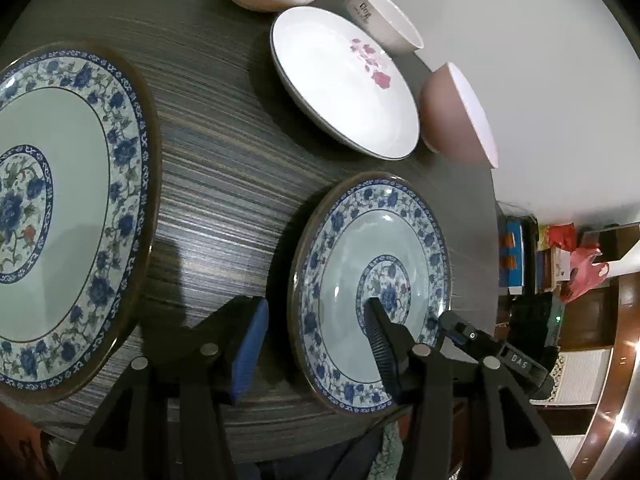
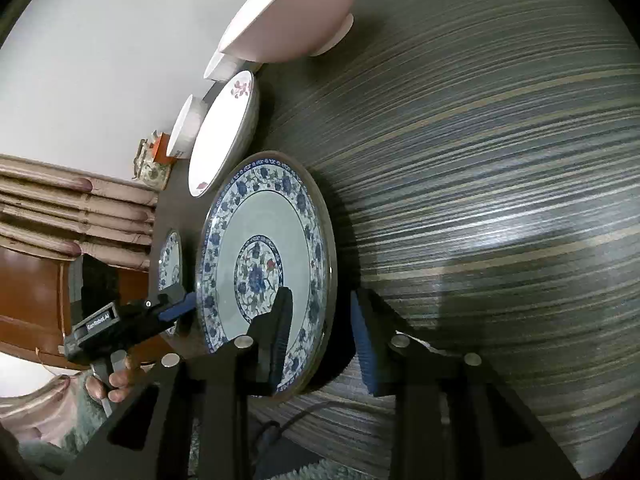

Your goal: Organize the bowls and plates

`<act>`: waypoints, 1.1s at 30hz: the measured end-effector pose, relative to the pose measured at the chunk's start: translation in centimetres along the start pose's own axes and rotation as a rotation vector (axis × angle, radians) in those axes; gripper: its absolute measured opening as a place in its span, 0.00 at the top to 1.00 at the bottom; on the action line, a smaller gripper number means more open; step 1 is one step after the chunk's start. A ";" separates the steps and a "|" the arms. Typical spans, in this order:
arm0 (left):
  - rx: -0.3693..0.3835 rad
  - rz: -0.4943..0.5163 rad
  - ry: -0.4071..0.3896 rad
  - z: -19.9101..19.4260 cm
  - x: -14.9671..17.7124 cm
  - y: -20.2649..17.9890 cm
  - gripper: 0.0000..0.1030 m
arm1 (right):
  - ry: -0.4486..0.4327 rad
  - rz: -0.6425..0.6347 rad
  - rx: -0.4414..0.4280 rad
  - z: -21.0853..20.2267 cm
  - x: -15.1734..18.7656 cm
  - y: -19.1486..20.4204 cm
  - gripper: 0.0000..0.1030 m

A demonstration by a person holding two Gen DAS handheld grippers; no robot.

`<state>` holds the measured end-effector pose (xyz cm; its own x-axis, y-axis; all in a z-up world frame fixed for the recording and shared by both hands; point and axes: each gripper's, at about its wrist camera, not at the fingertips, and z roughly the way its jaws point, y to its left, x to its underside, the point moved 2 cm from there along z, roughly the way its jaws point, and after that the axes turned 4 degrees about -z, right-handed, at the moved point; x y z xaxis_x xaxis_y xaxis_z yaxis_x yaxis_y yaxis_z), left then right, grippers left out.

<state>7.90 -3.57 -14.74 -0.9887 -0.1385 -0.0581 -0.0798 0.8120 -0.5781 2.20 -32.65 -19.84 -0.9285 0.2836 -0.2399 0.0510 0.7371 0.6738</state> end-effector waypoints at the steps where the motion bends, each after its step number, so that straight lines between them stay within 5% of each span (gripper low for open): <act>1: -0.003 0.000 0.002 0.1 -0.1 0.0 0.52 | 0.006 -0.001 -0.005 0.2 -0.1 0.0 0.76; 12: -0.028 0.045 0.046 1.1 0.2 -0.3 0.55 | 0.010 -0.002 -0.034 1.0 -0.7 0.1 0.79; 17: -0.038 0.051 0.065 1.6 0.0 -0.3 0.77 | 0.011 -0.011 -0.031 1.1 -0.9 0.0 0.81; 22: -0.088 0.110 0.049 1.6 0.2 -0.6 0.86 | 0.007 -0.013 -0.017 1.1 -0.9 -0.2 0.89; 33: -0.111 0.135 0.015 0.4 0.4 -0.6 0.84 | -0.010 -0.044 0.014 0.7 -0.3 0.7 0.89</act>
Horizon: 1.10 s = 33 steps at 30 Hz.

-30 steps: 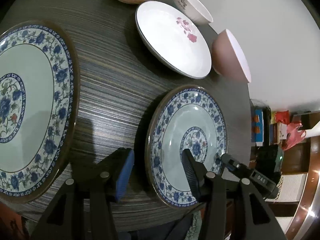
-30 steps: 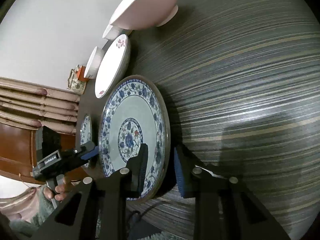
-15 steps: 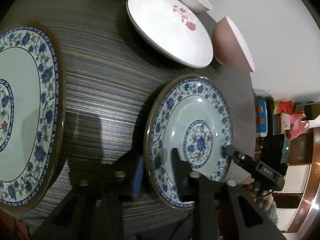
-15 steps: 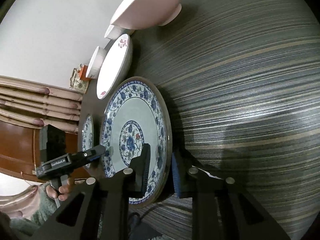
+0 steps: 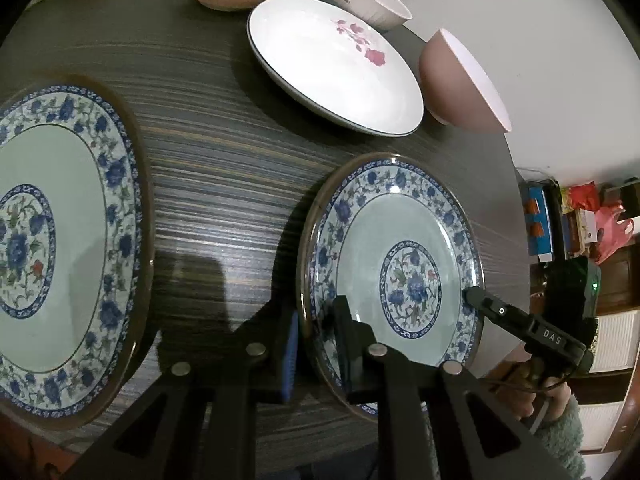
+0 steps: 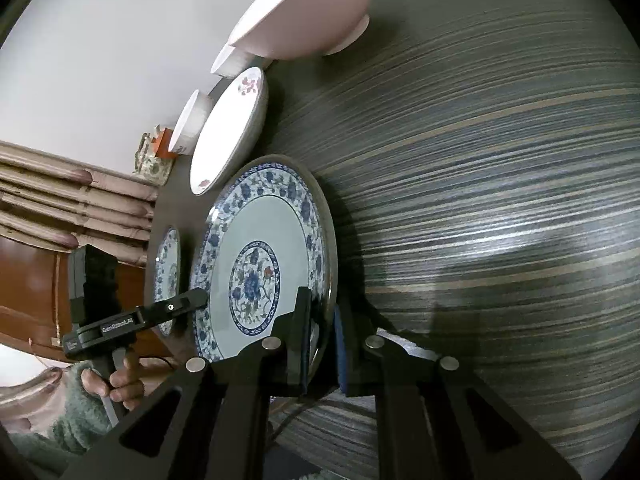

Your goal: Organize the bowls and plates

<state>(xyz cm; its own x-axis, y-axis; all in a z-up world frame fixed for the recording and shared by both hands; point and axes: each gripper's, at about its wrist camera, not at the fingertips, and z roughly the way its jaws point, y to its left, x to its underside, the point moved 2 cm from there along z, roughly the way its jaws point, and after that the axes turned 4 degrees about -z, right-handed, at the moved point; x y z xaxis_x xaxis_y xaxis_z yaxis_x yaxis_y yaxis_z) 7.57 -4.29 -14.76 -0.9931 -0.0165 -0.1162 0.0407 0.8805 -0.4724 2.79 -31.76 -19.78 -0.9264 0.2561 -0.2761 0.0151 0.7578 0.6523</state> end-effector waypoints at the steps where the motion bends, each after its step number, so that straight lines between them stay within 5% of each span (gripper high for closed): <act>1: -0.001 0.005 -0.006 -0.2 0.1 0.0 0.84 | -0.001 -0.001 0.000 -0.1 0.0 0.1 0.89; 21: -0.011 0.011 -0.118 -6.6 0.1 1.0 0.84 | -0.017 -0.124 -0.016 -0.7 -0.3 5.5 0.88; 33: -0.067 -0.051 -0.241 -13.6 -0.8 6.6 0.84 | 0.018 -0.241 -0.069 3.0 -2.3 12.9 0.88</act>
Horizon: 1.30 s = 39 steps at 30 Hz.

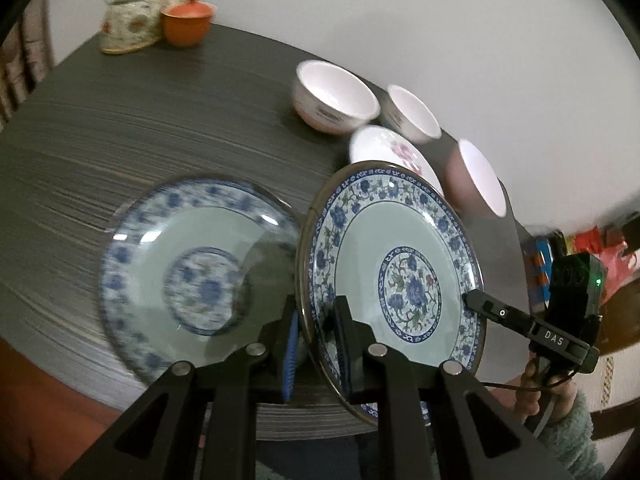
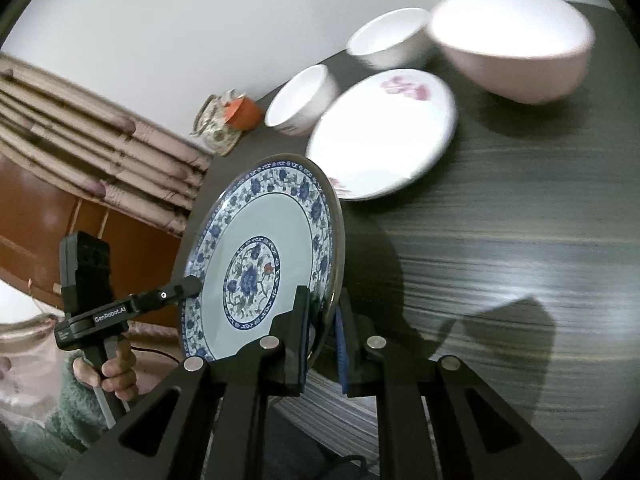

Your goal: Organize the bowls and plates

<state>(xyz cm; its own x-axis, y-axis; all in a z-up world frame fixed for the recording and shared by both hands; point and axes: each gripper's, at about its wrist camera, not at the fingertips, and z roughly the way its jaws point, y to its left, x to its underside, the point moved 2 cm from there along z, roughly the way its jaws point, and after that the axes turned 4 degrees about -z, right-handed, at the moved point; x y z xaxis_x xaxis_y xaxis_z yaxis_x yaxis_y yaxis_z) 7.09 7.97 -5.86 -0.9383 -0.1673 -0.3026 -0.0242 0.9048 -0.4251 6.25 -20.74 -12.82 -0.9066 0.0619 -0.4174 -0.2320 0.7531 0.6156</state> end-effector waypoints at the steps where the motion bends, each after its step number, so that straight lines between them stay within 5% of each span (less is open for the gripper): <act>1: -0.004 -0.007 -0.006 -0.4 -0.1 0.5 0.84 | 0.006 -0.010 -0.006 0.6 -0.3 0.7 0.88; 19: -0.083 -0.188 -0.049 -2.7 -1.3 11.8 0.84 | 0.135 -0.098 -0.036 12.0 -2.5 8.2 0.87; 39: -0.085 -0.226 -0.008 -0.1 -0.8 13.5 0.83 | 0.184 -0.080 0.056 14.0 -1.8 8.3 0.86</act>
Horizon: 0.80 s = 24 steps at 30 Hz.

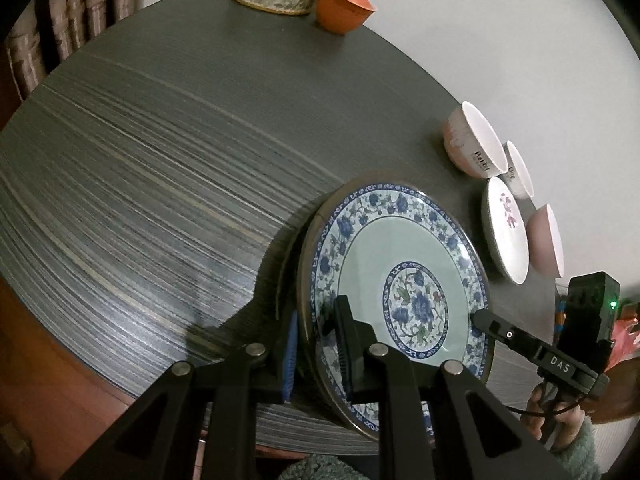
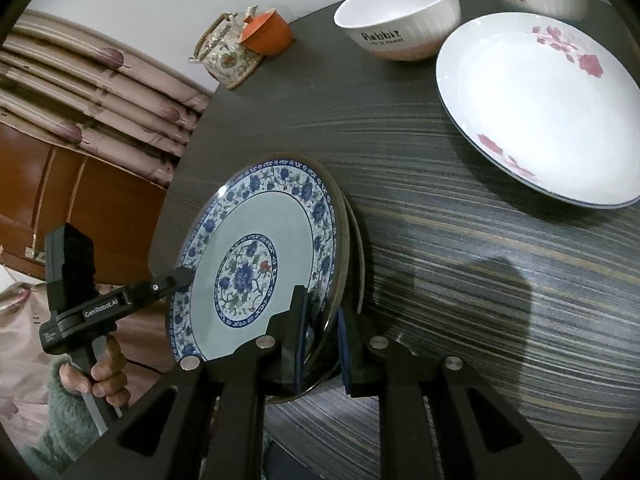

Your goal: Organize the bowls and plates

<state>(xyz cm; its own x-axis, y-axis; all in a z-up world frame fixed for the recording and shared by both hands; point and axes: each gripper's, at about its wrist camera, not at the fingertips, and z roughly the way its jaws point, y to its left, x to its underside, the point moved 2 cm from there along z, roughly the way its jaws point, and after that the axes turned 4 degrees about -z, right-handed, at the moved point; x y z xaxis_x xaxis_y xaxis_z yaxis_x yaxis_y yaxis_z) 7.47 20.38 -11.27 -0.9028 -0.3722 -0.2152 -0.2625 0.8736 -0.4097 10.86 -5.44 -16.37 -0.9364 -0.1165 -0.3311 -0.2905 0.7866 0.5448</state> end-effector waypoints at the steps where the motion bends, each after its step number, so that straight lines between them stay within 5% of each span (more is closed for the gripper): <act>1: -0.004 0.000 0.000 0.1 0.0 0.1 0.83 | 0.005 -0.004 0.008 0.2 0.0 0.1 0.86; 15: -0.007 0.004 -0.032 0.0 0.1 0.1 0.82 | 0.001 -0.029 0.119 0.6 0.1 1.7 0.80; 24: -0.092 0.046 -0.056 0.2 0.3 -0.7 0.79 | -0.003 -0.133 0.325 1.8 0.6 4.9 0.69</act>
<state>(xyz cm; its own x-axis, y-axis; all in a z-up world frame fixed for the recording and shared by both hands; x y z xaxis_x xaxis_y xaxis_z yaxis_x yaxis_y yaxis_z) 7.44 19.58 -11.21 -0.8948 -0.3462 -0.2820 -0.2540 0.9141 -0.3161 9.22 -0.59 -15.26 -0.8938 -0.2299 -0.3851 -0.3318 0.9166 0.2229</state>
